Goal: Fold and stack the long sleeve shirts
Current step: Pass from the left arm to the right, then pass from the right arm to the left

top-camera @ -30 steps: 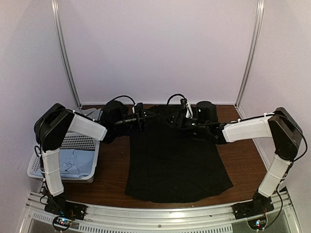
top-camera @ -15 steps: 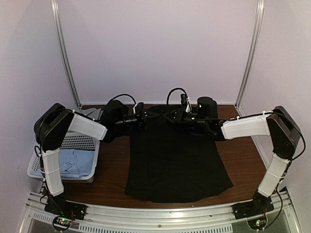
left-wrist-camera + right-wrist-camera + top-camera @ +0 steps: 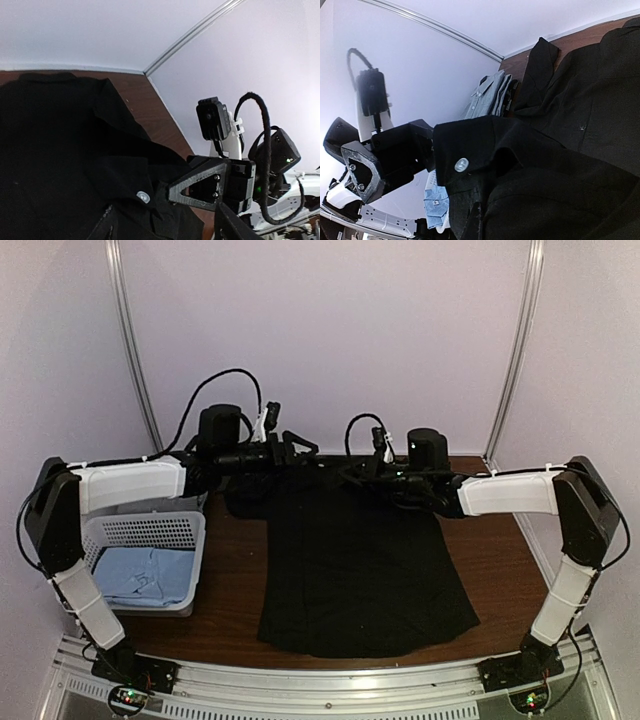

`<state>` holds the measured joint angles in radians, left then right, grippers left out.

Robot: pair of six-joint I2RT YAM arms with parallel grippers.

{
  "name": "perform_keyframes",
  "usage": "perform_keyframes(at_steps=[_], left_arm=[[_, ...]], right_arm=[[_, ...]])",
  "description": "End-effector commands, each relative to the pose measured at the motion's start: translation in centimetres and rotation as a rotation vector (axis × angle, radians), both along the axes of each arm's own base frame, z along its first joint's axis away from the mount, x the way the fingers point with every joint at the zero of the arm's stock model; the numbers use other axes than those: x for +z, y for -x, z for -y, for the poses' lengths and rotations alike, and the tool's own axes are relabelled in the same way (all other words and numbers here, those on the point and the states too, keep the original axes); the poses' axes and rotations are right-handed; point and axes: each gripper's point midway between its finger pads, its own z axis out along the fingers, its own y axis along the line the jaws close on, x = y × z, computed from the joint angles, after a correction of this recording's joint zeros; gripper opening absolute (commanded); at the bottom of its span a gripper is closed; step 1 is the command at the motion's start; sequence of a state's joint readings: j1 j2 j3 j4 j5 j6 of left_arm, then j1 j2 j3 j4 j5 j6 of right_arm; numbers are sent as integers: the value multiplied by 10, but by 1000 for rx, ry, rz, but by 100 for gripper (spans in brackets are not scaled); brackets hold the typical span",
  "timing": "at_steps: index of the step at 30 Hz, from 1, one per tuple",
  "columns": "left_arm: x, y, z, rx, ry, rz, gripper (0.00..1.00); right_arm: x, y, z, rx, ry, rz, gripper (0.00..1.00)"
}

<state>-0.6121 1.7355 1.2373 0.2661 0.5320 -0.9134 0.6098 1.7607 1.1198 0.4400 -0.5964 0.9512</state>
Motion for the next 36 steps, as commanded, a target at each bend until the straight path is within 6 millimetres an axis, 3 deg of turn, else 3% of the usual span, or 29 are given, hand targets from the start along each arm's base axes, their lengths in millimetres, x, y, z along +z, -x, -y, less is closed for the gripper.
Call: perform_keyframes(at_steps=[1, 13, 22, 26, 31, 36], left_arm=[[-4, -9, -23, 97, -361, 322, 70], [-20, 1, -18, 147, -852, 761, 75], [-35, 19, -7, 94, -1024, 930, 81], [-44, 18, -7, 111, -1132, 994, 83], [-39, 5, -13, 214, -1216, 1032, 84], [-31, 6, -8, 230, -1226, 1093, 84]], right_arm=[[13, 0, -4, 42, -33, -3, 0], [14, 2, -6, 73, -47, -30, 0], [10, 4, -5, 81, -30, -41, 0], [9, 4, -5, 83, -24, -43, 0], [6, 5, -6, 91, -17, -47, 0], [4, 5, -5, 91, -5, -48, 0]])
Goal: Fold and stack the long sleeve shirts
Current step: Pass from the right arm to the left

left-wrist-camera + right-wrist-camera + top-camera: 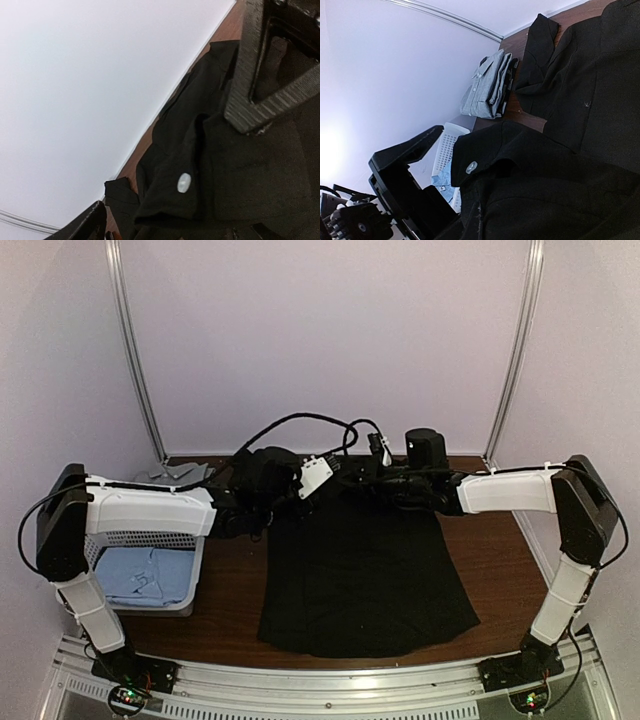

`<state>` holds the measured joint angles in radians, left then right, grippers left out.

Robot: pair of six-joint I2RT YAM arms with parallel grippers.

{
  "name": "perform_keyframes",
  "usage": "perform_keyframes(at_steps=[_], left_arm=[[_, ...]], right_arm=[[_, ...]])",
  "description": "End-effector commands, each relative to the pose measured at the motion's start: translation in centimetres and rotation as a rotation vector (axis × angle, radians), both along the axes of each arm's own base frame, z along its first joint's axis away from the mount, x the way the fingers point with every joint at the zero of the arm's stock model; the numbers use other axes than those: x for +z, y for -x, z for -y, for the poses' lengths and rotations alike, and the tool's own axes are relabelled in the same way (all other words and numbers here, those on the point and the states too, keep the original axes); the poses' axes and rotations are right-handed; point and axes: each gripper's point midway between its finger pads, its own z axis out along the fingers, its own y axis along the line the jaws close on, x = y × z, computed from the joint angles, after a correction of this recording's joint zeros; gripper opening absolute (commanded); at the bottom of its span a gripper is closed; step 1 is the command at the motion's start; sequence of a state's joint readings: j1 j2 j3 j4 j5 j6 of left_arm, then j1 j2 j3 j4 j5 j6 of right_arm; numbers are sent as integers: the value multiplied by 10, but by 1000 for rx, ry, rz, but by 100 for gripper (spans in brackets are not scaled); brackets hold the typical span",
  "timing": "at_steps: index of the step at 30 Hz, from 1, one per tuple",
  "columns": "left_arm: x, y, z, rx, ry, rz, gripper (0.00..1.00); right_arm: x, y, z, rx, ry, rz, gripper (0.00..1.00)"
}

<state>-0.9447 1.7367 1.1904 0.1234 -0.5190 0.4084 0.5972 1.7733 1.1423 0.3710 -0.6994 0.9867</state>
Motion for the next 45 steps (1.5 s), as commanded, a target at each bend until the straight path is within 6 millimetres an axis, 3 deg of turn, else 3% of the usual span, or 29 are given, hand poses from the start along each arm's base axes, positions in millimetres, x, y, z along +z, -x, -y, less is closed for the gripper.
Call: perform_keyframes(at_steps=[1, 9, 16, 20, 26, 28, 36, 41, 45], left_arm=[[20, -6, 5, 16, 1, 113, 84], [0, -8, 19, -16, -45, 101, 81], [10, -12, 30, -21, 22, 102, 70], [17, -13, 37, -33, 70, 93, 55], [15, -12, 45, -57, 94, 71, 9], [15, -11, 46, -58, 105, 62, 0], [34, -3, 54, -86, 272, -11, 0], [36, -5, 50, -94, 397, -131, 0], [37, -16, 38, -78, 530, -285, 0]], right_arm=[[14, -5, -1, 10, -6, 46, 0], [14, -6, -1, 9, -1, 46, 0], [12, -6, -1, 7, 3, 43, 0], [11, -7, 0, 0, 10, 41, 0], [10, -6, 1, -5, 13, 41, 0], [10, -7, 2, -10, 15, 44, 1], [15, -12, 19, -81, 77, 97, 35], [15, -15, 52, -181, 150, 129, 49], [0, -12, 85, -257, 261, 128, 56]])
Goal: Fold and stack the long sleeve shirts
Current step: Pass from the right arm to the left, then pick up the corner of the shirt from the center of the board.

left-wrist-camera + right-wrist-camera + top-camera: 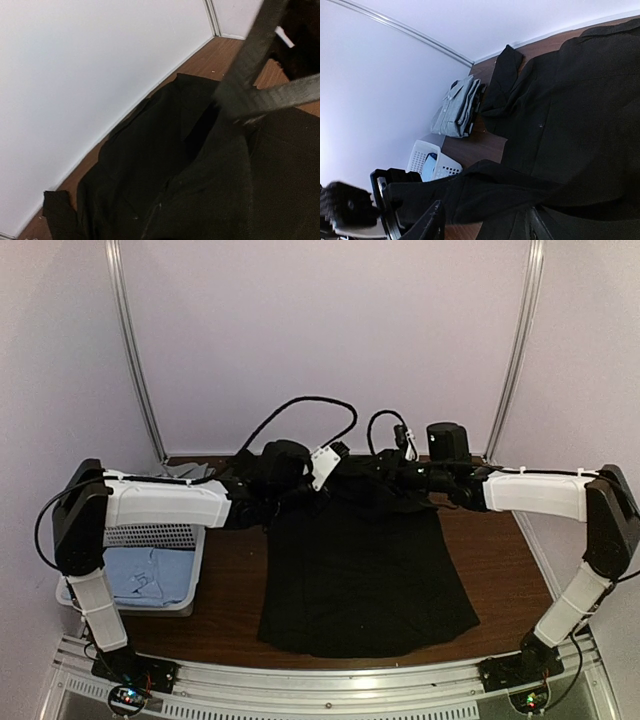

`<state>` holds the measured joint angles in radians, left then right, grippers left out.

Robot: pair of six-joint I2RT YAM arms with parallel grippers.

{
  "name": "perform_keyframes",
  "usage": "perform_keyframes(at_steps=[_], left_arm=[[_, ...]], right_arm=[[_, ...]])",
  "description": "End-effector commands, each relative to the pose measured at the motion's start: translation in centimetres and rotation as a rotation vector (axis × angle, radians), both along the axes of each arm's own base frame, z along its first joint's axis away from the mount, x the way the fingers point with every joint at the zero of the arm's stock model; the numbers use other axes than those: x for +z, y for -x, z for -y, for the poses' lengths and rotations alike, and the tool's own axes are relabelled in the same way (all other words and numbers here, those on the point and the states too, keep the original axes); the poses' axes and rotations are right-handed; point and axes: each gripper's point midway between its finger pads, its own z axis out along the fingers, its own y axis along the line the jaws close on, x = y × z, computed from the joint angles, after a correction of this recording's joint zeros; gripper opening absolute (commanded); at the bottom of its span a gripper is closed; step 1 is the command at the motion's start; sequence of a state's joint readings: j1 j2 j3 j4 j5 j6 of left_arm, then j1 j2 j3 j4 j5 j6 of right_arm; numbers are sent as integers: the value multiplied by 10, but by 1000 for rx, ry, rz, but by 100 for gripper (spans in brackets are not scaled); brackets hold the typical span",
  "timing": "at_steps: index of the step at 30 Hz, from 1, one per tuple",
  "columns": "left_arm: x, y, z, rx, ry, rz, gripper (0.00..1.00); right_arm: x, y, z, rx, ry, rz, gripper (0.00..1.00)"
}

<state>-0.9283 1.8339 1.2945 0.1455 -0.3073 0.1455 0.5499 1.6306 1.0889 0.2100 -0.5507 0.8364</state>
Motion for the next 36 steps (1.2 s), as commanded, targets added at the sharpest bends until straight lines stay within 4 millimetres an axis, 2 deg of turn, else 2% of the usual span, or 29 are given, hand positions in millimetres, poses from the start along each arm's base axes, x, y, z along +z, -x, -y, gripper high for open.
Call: perform_keyframes(at_steps=[1, 4, 9, 12, 16, 20, 24, 29, 36], left_arm=[[40, -15, -12, 0, 272, -180, 0], [37, -21, -19, -21, 380, -344, 0], [38, -31, -40, -25, 528, -556, 0], [47, -39, -52, -28, 595, -604, 0], [59, -45, -53, -41, 628, -607, 0], [62, -56, -56, -14, 649, -617, 0], [64, -72, -70, 75, 684, -611, 0], [66, -93, -101, 163, 746, -618, 0], [67, -107, -135, 246, 764, -606, 0]], right_arm=[[-10, 0, 45, -124, 146, 32, 58], [-22, 6, 72, -185, 240, 20, 63], [-51, 27, 120, -271, 417, -40, 64], [-71, 45, 146, -308, 524, -91, 64], [-100, 74, 173, -329, 633, -174, 64], [-123, 102, 188, -328, 677, -256, 64], [-139, 123, 199, -338, 691, -312, 63], [-152, 136, 206, -339, 712, -355, 63], [-162, 146, 207, -316, 719, -395, 61]])
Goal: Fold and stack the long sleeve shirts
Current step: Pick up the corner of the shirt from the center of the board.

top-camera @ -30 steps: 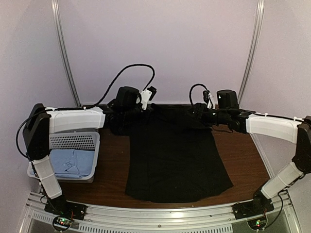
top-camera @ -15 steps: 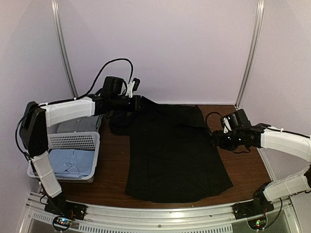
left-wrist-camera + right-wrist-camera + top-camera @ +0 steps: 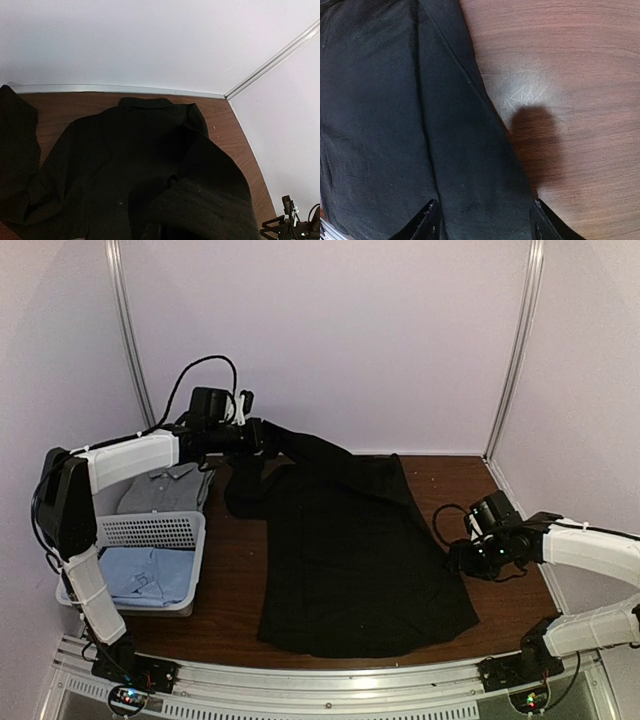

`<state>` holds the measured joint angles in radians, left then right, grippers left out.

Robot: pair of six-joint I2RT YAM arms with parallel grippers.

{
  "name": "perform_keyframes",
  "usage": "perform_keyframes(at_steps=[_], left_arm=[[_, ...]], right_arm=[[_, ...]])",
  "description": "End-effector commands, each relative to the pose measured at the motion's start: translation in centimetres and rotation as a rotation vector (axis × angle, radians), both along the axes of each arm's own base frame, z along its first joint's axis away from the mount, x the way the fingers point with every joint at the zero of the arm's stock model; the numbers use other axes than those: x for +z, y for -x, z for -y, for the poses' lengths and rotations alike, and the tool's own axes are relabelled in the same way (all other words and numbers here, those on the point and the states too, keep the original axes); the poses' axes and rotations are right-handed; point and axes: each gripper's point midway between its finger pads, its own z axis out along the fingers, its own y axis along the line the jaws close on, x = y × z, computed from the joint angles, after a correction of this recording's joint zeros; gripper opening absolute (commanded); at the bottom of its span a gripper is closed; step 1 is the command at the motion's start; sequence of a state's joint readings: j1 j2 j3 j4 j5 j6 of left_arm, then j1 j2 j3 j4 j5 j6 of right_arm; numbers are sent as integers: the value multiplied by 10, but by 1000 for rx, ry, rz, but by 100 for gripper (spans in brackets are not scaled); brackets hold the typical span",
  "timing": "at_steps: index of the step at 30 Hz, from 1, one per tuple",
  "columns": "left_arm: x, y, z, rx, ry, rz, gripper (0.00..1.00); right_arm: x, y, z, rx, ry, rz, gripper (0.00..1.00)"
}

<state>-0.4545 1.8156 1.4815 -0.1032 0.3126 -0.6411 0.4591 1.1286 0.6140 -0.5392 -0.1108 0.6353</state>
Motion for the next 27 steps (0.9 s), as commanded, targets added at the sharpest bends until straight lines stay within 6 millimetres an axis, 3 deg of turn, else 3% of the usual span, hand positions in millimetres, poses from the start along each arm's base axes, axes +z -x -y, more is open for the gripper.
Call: perform_keyframes(at_steps=[1, 16, 27], left_arm=[[23, -8, -19, 58, 27, 27, 0], [10, -28, -64, 163, 6, -11, 0], [14, -33, -87, 212, -6, -2, 0]], right_arm=[[-5, 7, 5, -19, 5, -23, 61], [-15, 32, 3, -7, -46, -86, 57], [-15, 40, -8, 38, -86, -104, 51]])
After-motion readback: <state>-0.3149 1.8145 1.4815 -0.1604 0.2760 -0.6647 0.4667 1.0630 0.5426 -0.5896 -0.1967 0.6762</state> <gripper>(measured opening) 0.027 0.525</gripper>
